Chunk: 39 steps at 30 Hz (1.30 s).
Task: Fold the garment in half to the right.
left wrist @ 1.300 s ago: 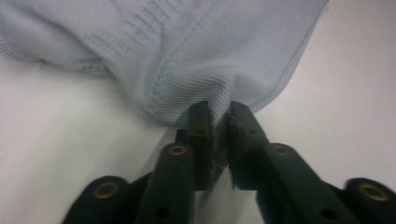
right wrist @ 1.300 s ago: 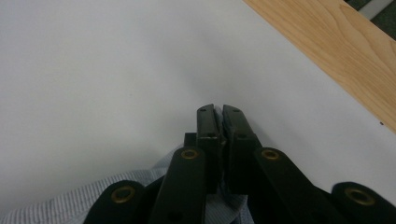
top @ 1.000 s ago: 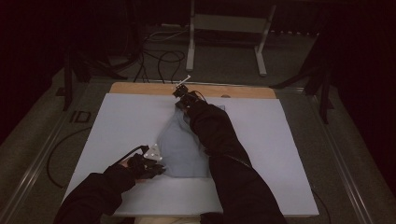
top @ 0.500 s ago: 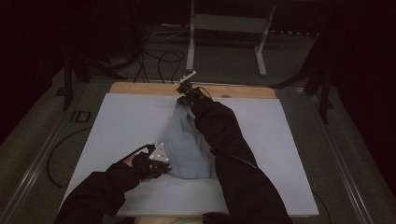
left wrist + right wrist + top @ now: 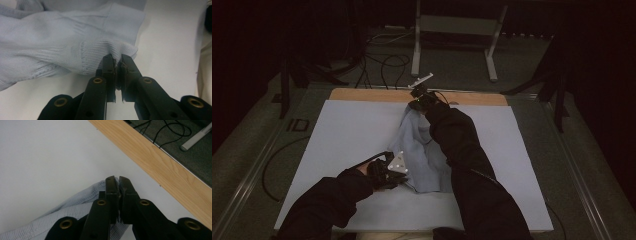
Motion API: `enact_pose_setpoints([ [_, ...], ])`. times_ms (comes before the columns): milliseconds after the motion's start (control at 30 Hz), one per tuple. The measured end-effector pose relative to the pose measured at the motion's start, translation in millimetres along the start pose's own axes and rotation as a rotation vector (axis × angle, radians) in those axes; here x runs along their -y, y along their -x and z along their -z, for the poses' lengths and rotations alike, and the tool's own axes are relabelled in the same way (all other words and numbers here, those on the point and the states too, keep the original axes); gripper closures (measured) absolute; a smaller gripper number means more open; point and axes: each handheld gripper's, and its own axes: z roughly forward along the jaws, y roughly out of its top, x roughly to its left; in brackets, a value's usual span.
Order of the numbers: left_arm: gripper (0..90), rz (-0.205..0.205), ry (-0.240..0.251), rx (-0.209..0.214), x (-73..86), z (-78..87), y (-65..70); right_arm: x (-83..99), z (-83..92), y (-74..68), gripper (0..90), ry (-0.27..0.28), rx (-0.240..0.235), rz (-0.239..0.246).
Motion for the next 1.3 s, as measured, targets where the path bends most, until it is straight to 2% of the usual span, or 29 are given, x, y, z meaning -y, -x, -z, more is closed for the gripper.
enact_pose_setpoints([
  [633, 84.3, -0.084, -0.02, 0.036, -45.2, -14.2, 9.4, 22.2, 43.5, 23.1, 87.2, 0.057, 0.007, -0.04],
  [800, 84.3, -0.123, -0.04, 0.057, -60.3, -22.5, 13.9, 31.4, 57.0, 31.5, 87.2, 0.075, 0.017, -0.061],
  [900, 84.3, -0.132, -0.048, 0.068, -68.9, -29.8, 16.6, 38.7, 64.5, 38.1, 87.2, 0.086, 0.041, -0.068],
  [1300, 84.2, -0.17, -0.074, 0.102, -99.5, -51.9, 22.5, 67.4, 82.7, 60.6, 87.2, 0.113, 0.051, -0.103],
])
